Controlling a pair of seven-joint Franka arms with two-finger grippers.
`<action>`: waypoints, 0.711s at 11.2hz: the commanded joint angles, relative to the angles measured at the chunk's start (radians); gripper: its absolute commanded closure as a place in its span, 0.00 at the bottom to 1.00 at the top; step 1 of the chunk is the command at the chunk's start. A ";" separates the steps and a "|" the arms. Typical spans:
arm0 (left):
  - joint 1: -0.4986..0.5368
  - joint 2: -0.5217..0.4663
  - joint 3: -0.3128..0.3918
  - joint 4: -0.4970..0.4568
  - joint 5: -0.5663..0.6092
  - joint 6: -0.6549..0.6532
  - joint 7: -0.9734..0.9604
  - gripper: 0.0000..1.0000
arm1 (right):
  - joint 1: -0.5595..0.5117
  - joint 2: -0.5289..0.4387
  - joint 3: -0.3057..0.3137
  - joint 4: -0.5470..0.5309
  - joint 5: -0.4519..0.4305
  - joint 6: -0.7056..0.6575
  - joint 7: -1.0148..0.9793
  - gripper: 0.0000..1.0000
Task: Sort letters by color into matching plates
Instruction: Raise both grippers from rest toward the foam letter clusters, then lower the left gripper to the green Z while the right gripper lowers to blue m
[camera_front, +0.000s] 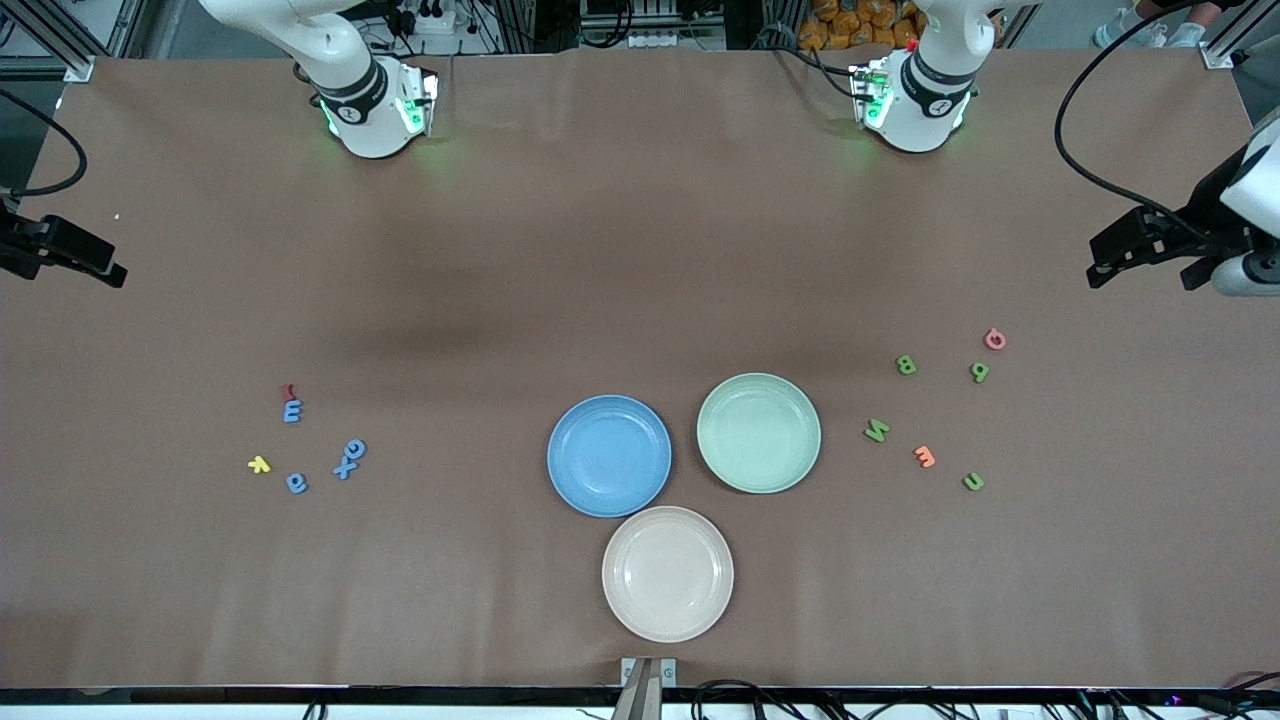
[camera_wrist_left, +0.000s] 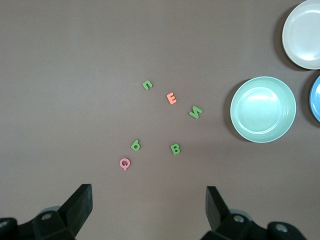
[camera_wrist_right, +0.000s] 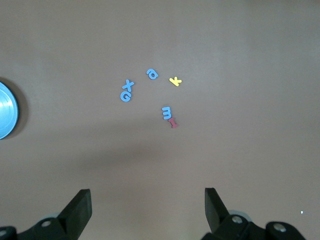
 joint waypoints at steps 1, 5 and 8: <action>0.002 0.058 0.003 0.000 -0.029 0.009 0.004 0.00 | 0.003 0.001 0.003 -0.006 -0.015 0.004 0.012 0.00; -0.013 0.104 0.001 -0.070 -0.019 0.119 0.007 0.00 | -0.005 0.010 0.003 -0.193 -0.006 0.257 0.032 0.00; -0.041 0.150 -0.009 -0.127 -0.015 0.197 0.007 0.00 | -0.014 0.050 0.003 -0.301 -0.001 0.412 0.002 0.00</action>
